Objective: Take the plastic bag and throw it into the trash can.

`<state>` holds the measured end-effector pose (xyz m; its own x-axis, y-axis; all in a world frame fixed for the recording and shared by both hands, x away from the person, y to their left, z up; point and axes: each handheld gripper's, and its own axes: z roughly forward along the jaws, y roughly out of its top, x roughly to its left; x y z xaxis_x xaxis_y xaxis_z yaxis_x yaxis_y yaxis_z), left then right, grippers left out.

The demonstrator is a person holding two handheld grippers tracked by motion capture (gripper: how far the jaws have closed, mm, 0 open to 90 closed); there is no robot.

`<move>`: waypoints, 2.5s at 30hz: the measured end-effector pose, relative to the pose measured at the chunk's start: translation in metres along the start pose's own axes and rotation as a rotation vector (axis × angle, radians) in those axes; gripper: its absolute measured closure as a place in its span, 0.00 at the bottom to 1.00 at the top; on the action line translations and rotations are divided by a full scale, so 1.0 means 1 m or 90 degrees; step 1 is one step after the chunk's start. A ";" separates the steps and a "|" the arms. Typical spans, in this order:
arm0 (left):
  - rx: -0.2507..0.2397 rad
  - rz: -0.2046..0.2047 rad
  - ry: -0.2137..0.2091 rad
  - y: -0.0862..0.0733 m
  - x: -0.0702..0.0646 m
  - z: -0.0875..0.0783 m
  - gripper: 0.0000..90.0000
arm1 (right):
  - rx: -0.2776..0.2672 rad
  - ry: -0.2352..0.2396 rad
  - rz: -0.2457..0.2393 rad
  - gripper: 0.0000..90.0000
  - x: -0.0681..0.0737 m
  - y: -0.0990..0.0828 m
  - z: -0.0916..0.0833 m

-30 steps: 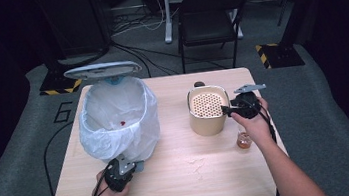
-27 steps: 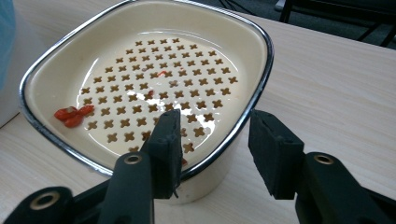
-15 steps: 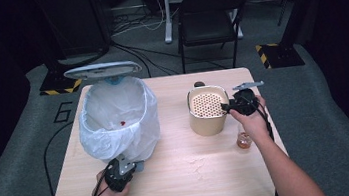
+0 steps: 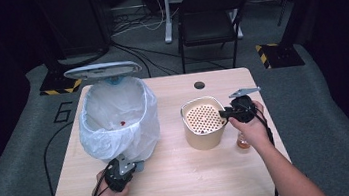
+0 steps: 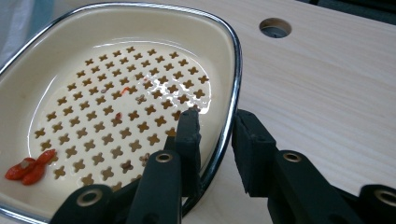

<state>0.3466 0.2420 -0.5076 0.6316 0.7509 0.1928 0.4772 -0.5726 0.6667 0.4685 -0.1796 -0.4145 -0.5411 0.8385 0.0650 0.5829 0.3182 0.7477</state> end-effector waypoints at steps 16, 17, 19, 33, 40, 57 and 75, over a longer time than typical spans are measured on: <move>0.000 0.004 0.000 0.000 0.000 0.000 1.00 | 0.003 0.059 -0.033 0.84 0.029 -0.028 -0.027; -0.001 -0.004 -0.001 0.000 0.000 0.000 1.00 | 0.002 0.060 -0.037 0.83 0.031 -0.030 -0.029; -0.005 -0.005 -0.001 0.000 0.000 0.001 1.00 | 0.002 0.066 -0.040 0.83 0.033 -0.033 -0.031; -0.002 0.006 0.001 0.000 0.001 0.000 1.00 | 0.002 0.086 -0.040 0.83 0.046 -0.048 -0.046; -0.002 0.006 0.001 0.000 0.001 0.000 1.00 | -0.007 0.087 -0.041 0.70 0.046 -0.049 -0.050; -0.001 0.008 0.001 0.000 0.001 0.000 1.00 | -0.084 -0.005 -0.020 0.26 0.003 -0.049 -0.072; -0.003 -0.005 -0.001 0.000 0.000 0.001 1.00 | -0.045 -0.043 0.025 0.00 -0.029 -0.086 -0.044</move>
<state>0.3468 0.2415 -0.5081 0.6282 0.7553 0.1867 0.4790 -0.5645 0.6722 0.4072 -0.2509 -0.4512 -0.4754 0.8782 0.0520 0.5566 0.2544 0.7909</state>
